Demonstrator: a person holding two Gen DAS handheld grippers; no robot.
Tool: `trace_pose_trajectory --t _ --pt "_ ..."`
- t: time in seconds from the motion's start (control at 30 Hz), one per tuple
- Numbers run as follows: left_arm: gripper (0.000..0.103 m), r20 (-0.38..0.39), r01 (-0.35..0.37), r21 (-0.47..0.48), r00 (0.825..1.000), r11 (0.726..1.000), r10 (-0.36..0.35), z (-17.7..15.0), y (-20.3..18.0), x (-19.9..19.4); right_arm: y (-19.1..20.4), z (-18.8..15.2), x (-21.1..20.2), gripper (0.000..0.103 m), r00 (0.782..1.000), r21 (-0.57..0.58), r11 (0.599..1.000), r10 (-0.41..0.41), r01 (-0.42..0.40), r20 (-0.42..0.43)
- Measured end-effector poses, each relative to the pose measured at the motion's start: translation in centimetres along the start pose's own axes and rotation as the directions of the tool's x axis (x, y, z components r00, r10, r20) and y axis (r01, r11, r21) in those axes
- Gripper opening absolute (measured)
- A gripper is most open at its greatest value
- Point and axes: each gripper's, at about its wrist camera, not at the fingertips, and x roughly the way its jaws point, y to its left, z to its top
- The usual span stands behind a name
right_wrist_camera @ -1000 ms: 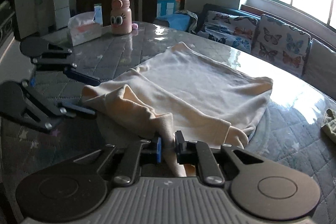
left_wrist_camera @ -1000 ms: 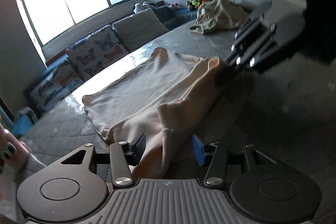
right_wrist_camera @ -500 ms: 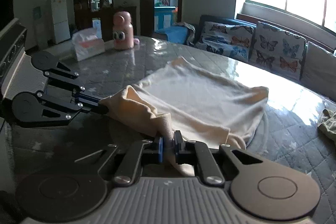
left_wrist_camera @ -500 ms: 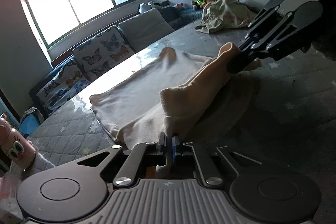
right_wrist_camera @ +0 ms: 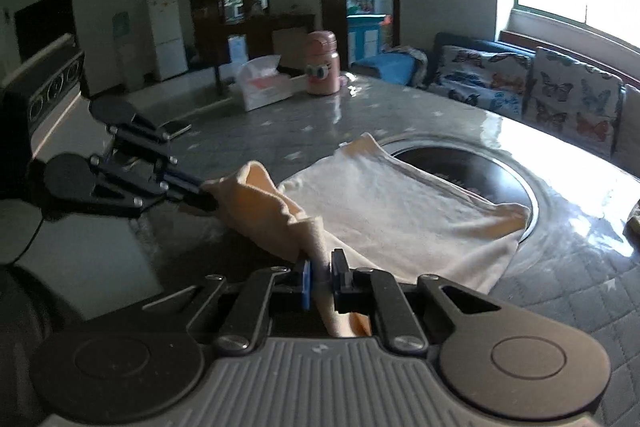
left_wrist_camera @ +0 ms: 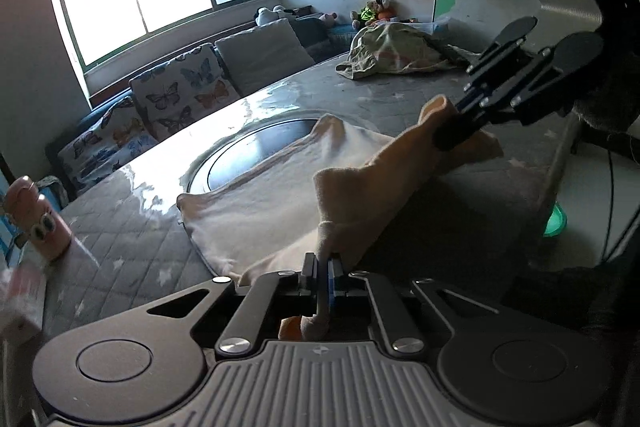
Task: Fold clothes
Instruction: 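Lift the hem with both grippers and fold it toward the collar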
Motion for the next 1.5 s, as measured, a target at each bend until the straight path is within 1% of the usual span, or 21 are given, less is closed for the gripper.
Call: trace_pose_trajectory --t 0.1,0.2,0.3,0.43,0.53,0.67,0.73,0.83,0.9,0.97,1.0,1.03,1.13,1.23,1.33,1.43,1.5 --pt "0.005 0.021 -0.022 -0.012 1.000 1.000 0.022 0.7 0.5 -0.4 -0.2 0.7 -0.3 0.009 1.000 0.009 1.000 0.004 -0.004 -0.001" --pt "0.005 0.053 -0.045 -0.040 0.998 0.998 0.047 2.2 2.1 0.2 -1.6 2.3 -0.1 0.009 1.000 0.030 1.000 -0.008 0.008 0.012" --pt "0.005 0.076 -0.070 -0.055 0.994 0.996 0.074 3.8 3.8 1.6 -3.5 4.2 0.7 0.009 1.000 0.059 0.998 -0.020 0.019 0.017" --pt "0.005 0.082 -0.104 -0.060 0.991 0.993 0.108 5.8 6.1 5.0 -6.6 6.8 3.1 0.009 0.999 0.089 0.995 -0.033 0.032 0.009" --pt "0.005 0.058 -0.127 -0.070 0.990 0.989 0.131 7.1 7.9 8.8 -8.9 8.5 5.7 0.009 0.998 0.099 0.993 -0.057 0.058 -0.006" --pt "0.005 0.000 -0.144 -0.119 0.989 0.982 0.145 7.8 10.0 13.7 -12.0 9.6 9.8 0.009 0.996 0.143 0.986 -0.075 0.081 -0.045" --pt "0.005 -0.032 -0.155 -0.136 0.988 0.979 0.152 7.4 11.0 15.9 -13.3 9.7 11.8 0.009 0.994 0.167 0.981 -0.088 0.098 -0.067" --pt "0.005 -0.081 -0.165 -0.161 0.985 0.973 0.153 6.7 12.1 18.8 -15.1 8.8 14.9 0.009 0.989 0.234 0.963 -0.112 0.133 -0.100" --pt "0.005 -0.109 -0.165 -0.165 0.983 0.972 0.148 6.0 12.3 19.9 -15.9 8.0 16.4 0.010 0.986 0.271 0.951 -0.125 0.151 -0.112" --pt "0.006 -0.131 -0.175 -0.160 0.979 0.971 0.155 5.6 12.2 20.4 -16.8 6.9 17.6 0.012 0.982 0.315 0.934 -0.130 0.168 -0.138" --pt "0.007 -0.133 -0.179 -0.158 0.978 0.971 0.159 5.5 12.2 20.5 -17.1 6.4 18.0 0.016 0.979 0.331 0.926 -0.138 0.181 -0.149" --pt "0.009 -0.134 -0.181 -0.156 0.978 0.971 0.161 5.4 12.2 20.5 -17.3 6.0 18.3 0.016 0.978 0.347 0.919 -0.143 0.189 -0.155" --pt "0.012 -0.124 -0.182 -0.170 0.979 0.968 0.163 5.6 12.4 20.2 -17.9 5.5 18.1 0.019 0.982 0.386 0.906 -0.131 0.175 -0.136" --pt "0.012 -0.109 -0.174 -0.173 0.982 0.969 0.157 5.9 12.7 19.9 -17.5 5.8 17.6 0.019 0.989 0.377 0.917 -0.091 0.127 -0.113" --pt "0.012 -0.104 -0.163 -0.172 0.984 0.972 0.146 6.3 12.6 19.7 -17.0 5.9 18.1 0.020 0.987 0.357 0.926 -0.081 0.125 -0.136" --pt "0.013 -0.084 -0.152 -0.163 0.987 0.975 0.140 6.8 12.1 18.8 -16.9 5.9 18.4 0.020 0.987 0.352 0.927 -0.084 0.127 -0.134" --pt "0.017 -0.062 -0.149 -0.155 0.988 0.977 0.141 7.3 11.6 18.1 -16.9 5.9 18.5 0.019 0.987 0.347 0.928 -0.091 0.132 -0.132"
